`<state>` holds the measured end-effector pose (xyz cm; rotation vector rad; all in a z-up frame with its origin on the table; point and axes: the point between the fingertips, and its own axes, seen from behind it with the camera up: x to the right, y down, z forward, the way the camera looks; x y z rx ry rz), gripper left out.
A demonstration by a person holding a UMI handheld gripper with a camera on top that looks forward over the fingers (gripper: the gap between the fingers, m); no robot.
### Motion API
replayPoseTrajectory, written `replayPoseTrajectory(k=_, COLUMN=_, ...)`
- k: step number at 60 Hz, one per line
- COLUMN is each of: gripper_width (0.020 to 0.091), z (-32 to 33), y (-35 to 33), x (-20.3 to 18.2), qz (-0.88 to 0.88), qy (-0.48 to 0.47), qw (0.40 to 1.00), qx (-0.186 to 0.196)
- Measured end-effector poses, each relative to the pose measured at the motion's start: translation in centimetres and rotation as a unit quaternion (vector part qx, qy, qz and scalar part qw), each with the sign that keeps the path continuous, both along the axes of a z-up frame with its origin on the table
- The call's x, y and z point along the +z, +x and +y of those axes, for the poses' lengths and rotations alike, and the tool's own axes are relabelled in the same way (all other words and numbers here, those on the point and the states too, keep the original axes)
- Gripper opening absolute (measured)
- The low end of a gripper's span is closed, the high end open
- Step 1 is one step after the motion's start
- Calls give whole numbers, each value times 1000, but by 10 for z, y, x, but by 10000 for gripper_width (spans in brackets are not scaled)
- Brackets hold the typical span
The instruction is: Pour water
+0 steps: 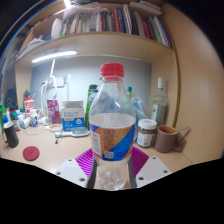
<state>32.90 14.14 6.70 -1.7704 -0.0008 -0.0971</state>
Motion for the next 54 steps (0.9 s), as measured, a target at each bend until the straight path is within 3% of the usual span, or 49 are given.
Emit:
replayPoseTrajectory(k=7, gripper_width=426, z=1, y=-8, x=-6, qz=3, qy=-36, qw=999, qx=-14)
replayPoseTrajectory(k=14, gripper_width=419, z=-4, y=-37, x=-2, qz=9, qy=-71, qw=997, qx=12)
replayPoseTrajectory(k=31, gripper_width=416, z=15, y=-170, x=119, qz=-272, qy=-17, qw=953, qx=130)
replayPoseTrajectory(k=39, gripper_width=413, z=41, y=-241, x=120, qz=-477, qy=-7, qw=857, qx=196)
replayPoseTrajectory(k=54, gripper_width=404, z=85, y=-322, x=144, qz=-758, qy=40, qw=626, qx=180)
